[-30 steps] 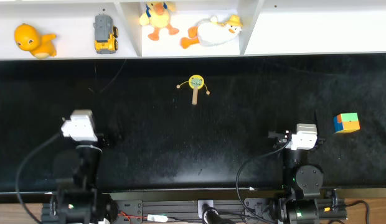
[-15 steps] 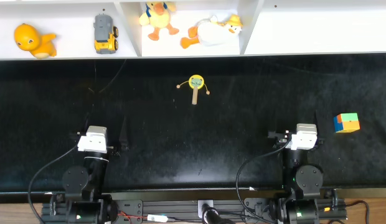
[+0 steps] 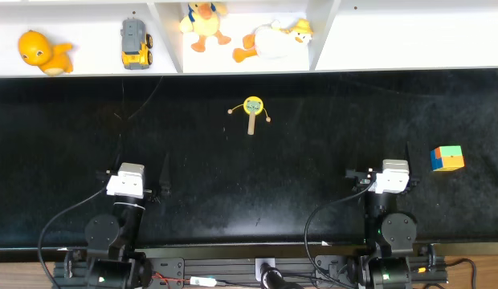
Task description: Store Toys
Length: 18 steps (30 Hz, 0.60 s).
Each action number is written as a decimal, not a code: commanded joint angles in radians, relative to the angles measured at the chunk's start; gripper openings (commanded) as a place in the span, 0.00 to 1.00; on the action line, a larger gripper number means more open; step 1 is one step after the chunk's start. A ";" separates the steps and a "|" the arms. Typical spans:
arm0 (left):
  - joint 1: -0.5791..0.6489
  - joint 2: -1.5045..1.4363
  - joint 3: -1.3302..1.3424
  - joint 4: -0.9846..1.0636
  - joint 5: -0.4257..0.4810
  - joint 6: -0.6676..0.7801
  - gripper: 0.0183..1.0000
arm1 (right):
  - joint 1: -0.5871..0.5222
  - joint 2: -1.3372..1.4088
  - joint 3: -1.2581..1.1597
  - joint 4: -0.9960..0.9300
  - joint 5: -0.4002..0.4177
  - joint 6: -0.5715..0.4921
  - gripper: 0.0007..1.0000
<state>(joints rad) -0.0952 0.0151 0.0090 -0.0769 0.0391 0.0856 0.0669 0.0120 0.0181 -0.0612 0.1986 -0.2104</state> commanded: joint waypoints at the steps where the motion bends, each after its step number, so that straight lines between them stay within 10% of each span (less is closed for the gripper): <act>1: -0.003 -0.012 -0.001 -0.006 -0.023 0.015 1.00 | -0.002 -0.008 -0.014 0.006 0.008 0.000 1.00; 18: -0.003 -0.012 -0.001 -0.006 -0.022 0.015 1.00 | -0.004 -0.007 -0.013 0.005 0.057 -0.050 0.99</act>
<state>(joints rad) -0.0952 0.0151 0.0090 -0.0788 0.0284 0.0853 0.0669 0.0120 0.0181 -0.0616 0.2001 -0.2115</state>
